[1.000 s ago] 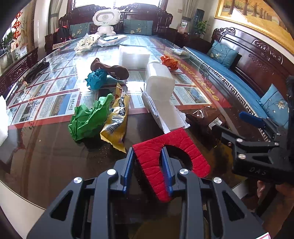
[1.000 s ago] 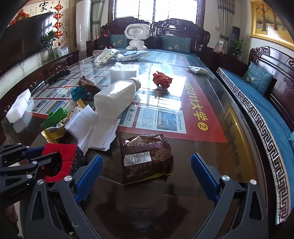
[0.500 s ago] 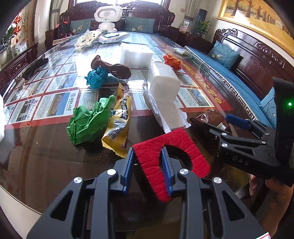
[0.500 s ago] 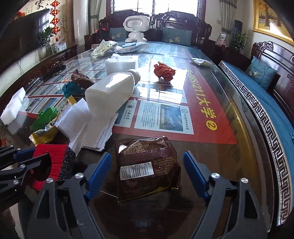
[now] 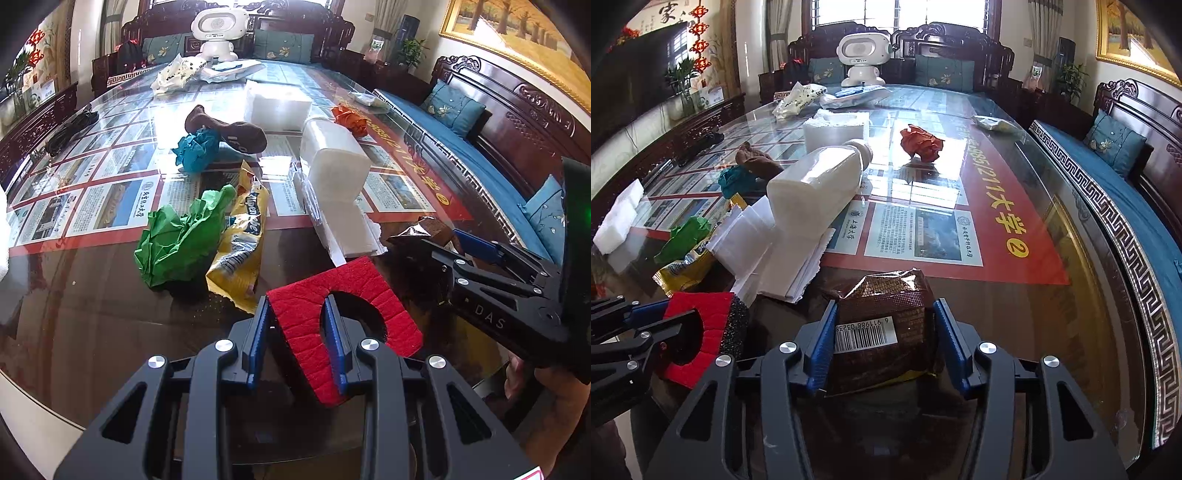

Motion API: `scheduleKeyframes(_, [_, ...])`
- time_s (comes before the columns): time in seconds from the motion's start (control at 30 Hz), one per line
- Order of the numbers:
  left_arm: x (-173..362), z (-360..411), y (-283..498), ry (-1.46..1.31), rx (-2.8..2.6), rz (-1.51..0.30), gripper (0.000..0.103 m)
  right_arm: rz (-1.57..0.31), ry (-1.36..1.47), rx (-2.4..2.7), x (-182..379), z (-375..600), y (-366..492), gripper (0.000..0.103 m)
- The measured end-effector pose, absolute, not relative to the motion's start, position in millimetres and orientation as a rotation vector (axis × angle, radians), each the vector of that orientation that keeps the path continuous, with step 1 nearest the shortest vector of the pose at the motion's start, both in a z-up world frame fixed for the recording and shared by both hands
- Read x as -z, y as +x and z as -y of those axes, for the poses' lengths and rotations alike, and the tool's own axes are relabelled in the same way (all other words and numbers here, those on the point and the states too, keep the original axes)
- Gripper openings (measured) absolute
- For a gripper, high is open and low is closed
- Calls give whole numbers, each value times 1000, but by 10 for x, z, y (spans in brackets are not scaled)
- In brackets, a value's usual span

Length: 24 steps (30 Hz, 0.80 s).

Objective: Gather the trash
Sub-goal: 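Close the right tool on the brown snack bag and lift it, then carry the sponge and bag to the yellow bin and open both tools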

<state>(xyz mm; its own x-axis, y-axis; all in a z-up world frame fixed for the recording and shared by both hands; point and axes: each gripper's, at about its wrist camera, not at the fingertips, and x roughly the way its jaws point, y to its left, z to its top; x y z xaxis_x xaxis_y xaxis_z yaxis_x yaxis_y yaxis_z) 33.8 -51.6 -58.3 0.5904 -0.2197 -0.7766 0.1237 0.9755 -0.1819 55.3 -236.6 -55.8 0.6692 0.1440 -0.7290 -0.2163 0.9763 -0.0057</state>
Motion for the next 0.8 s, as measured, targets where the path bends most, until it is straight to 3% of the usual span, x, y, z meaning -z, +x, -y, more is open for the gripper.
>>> scheduleKeyframes(0.8, [458, 435, -380, -88, 255, -883, 30, -723, -52, -176, 210, 2168, -606, 50])
